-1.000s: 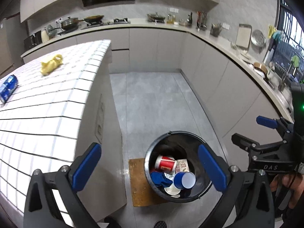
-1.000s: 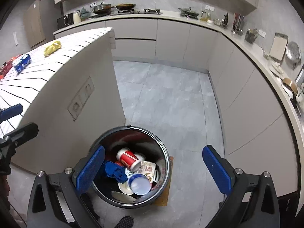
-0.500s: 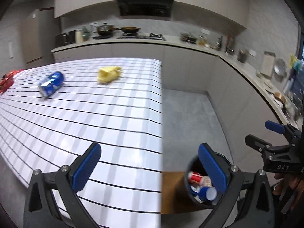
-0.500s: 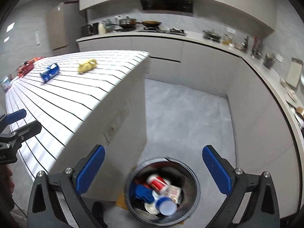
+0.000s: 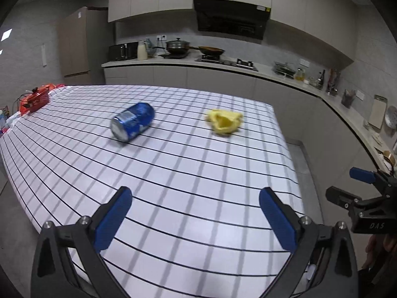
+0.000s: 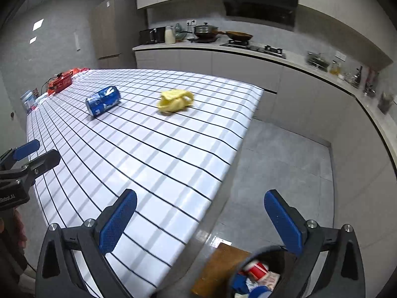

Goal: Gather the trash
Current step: 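Move both tools back toward the soda can and yellow cloth, then grasp the yellow cloth with the right tool while the left grasps the blue soda can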

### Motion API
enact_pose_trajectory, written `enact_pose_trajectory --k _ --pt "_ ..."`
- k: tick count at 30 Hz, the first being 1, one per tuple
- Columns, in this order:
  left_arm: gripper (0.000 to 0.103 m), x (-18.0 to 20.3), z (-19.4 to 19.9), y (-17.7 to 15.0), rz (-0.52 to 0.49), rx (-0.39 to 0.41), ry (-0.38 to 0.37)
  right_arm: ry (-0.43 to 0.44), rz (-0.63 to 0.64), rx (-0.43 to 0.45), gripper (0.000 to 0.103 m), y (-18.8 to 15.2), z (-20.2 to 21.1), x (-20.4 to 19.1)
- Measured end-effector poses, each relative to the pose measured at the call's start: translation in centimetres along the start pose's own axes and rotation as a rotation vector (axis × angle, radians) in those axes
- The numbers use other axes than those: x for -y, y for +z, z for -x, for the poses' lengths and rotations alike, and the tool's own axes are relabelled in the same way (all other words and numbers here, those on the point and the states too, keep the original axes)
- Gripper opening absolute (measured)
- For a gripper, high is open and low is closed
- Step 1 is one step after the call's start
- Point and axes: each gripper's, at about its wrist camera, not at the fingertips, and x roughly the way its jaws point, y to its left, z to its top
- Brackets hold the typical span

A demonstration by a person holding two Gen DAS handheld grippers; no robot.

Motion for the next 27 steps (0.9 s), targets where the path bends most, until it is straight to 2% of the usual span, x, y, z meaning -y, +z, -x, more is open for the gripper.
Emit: enact_pose_trajectory --k 6,15,27 --pt "0.103 -5.3 -3.2 2.0 0.02 -0.008 0.027 0.004 0.016 -0.017 0.103 3.6 -3.9 -3.5" --pt "0.103 -10.2 -8.6 5.0 -0.004 -0.034 0.035 -0.008 -0.001 -0.046 0.103 8.2 -10.2 -6.9" --pt "0.103 -13.6 -16.9 8.7 -0.053 -0.083 0.015 -0.057 -0.053 -0.097 0.103 12.9 -17.9 -7.1"
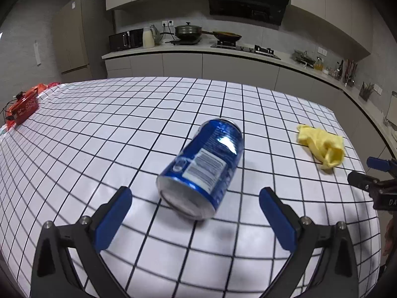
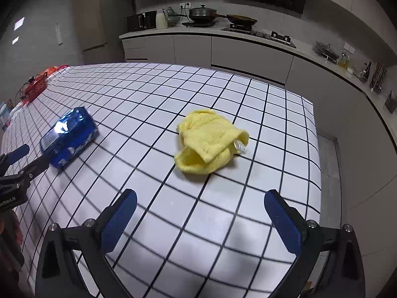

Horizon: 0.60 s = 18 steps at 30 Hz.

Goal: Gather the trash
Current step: 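Grasp the yellow cloth with the right tool while the left grasps the blue soda can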

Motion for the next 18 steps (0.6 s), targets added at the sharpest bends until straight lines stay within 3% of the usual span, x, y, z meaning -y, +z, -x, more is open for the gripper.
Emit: enact_pose_trajectory --k 8,12,18 --pt "0.101 0.4 -3.9 1.0 -0.031 -0.073 -0.026 -0.017 -0.043 -0.058 0.103 2.0 -5.4 0.7" --pt "0.088 0.1 -4.8 1.5 0.0 -0.096 -0.068 -0.026 -0.055 -0.072 0.103 2.6 -7.3 0.9" --pt "0.082 -0.7 -5.1 1.7 0.032 -0.103 -0.099 -0.023 -0.051 -0.075 0.1 3.6 -8.8 0.5"
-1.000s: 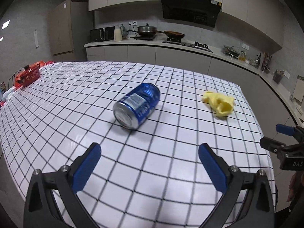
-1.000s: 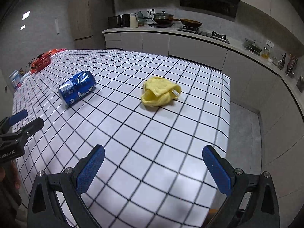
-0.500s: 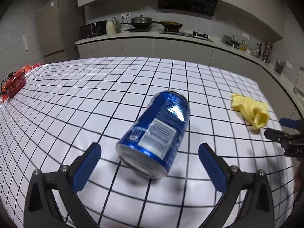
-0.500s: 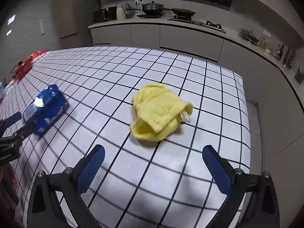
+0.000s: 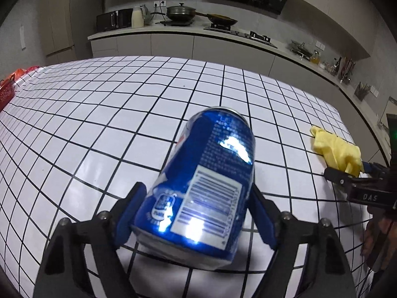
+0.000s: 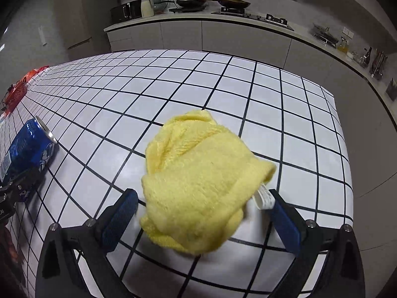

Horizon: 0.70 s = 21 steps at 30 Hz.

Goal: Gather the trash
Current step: 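Grasp the yellow cloth with the right tool while the left grasps the blue soda can, then lift the cloth and can and carry both tools over the black bin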

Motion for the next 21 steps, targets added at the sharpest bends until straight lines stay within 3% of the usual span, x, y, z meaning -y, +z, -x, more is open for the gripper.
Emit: enact_pose_trajectory --k 4,6,7,8,21 --pt "0.082 -0.1 0.8 -0.6 0.009 0.021 0.001 -0.004 0.003 0.013 0.088 -0.1 0.4 -0.3" --pt "0.077 -0.2 0.6 -0.8 0.017 0.019 -0.007 -0.006 -0.005 0.028 0.071 0.1 0.8 -0.1" --pt "0.076 -0.3 0.7 -0.8 0.021 0.026 -0.012 0.001 -0.011 0.033 0.056 0.3 0.9 0.0" --pt "0.073 -0.3 0.7 -0.8 0.026 0.032 -0.011 0.013 -0.018 0.033 0.051 0.4 1.0 0.2" --pt "0.068 2.1 2.9 -0.7 -0.005 0.076 -0.024 0.052 -0.014 0.067 0.046 -1.3 4.6 1.0"
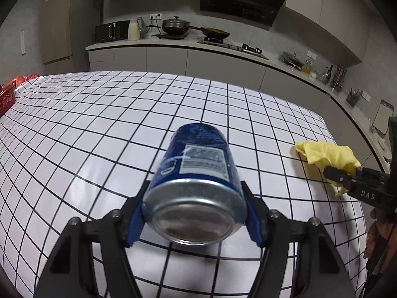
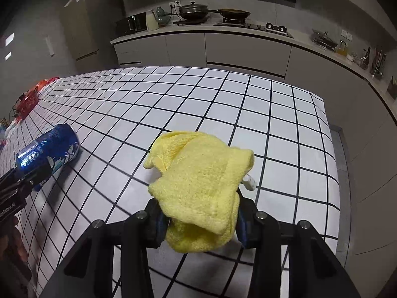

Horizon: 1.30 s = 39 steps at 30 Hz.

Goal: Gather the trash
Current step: 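Lift the cloth and can and carry both tools over the black bin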

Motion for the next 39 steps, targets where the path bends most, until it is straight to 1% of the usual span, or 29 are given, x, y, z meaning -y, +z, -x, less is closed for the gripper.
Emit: enact_pose_trajectory --k 2,4,5,6,8,10,11,12,13,14,15,20,26,32,39 --pt "0.069 0.2 -0.4 -0.3 -0.006 -0.003 0.015 0.003 0.006 -0.012 0.046 -0.4 0.1 0.0" --pt "0.077 0.1 -1.0 -0.3 0.006 -0.016 0.013 0.005 0.011 -0.023 0.046 -0.7 -0.1 0.0" --pt "0.083 0.1 -1.3 -0.2 0.006 -0.02 0.024 0.002 0.014 -0.031 0.046 -0.8 -0.4 -0.1" --pt "0.085 0.1 -1.4 -0.2 0.003 -0.018 0.032 -0.004 0.016 -0.04 0.046 -0.8 -0.7 0.0" --pt "0.085 -0.1 -2.0 0.2 0.006 -0.027 0.034 -0.001 0.017 -0.062 0.048 -0.9 -1.4 0.2" --pt "0.081 -0.4 -2.7 0.4 0.016 -0.049 0.023 -0.006 0.017 -0.068 0.051 -0.9 -2.0 0.4" --pt "0.069 -0.5 -3.0 0.5 0.017 -0.057 0.015 -0.009 0.016 -0.066 0.051 -0.8 -2.1 0.4" --pt "0.069 -0.5 -3.1 0.6 0.017 -0.059 0.014 -0.012 0.019 -0.067 0.051 -0.7 -2.3 0.3" --pt "0.069 -0.6 -3.1 0.7 0.019 -0.059 0.019 0.0 0.018 -0.064 0.048 -0.6 -2.3 0.3" --pt "0.069 -0.4 -3.0 0.7 0.019 -0.057 0.016 0.034 0.011 -0.061 0.044 -0.4 -2.2 0.2" --pt "0.069 -0.3 -2.8 0.6 0.017 -0.054 0.013 0.042 0.015 -0.063 0.042 -0.4 -2.1 0.1" --pt "0.069 1.4 -1.0 0.6 -0.021 -0.027 -0.009 0.047 0.036 -0.034 0.042 -0.3 -0.5 -0.4" --pt "0.069 4.4 1.4 0.2 -0.06 -0.002 -0.058 0.051 0.019 0.004 0.042 -0.8 2.8 0.5" --pt "0.069 7.8 3.2 -0.8 -0.076 0.011 -0.097 0.029 -0.006 0.036 0.042 -2.5 6.4 2.5" --pt "0.069 11.9 5.3 -2.8 -0.109 0.012 -0.131 0.003 -0.044 0.06 0.042 -5.7 10.3 5.2"
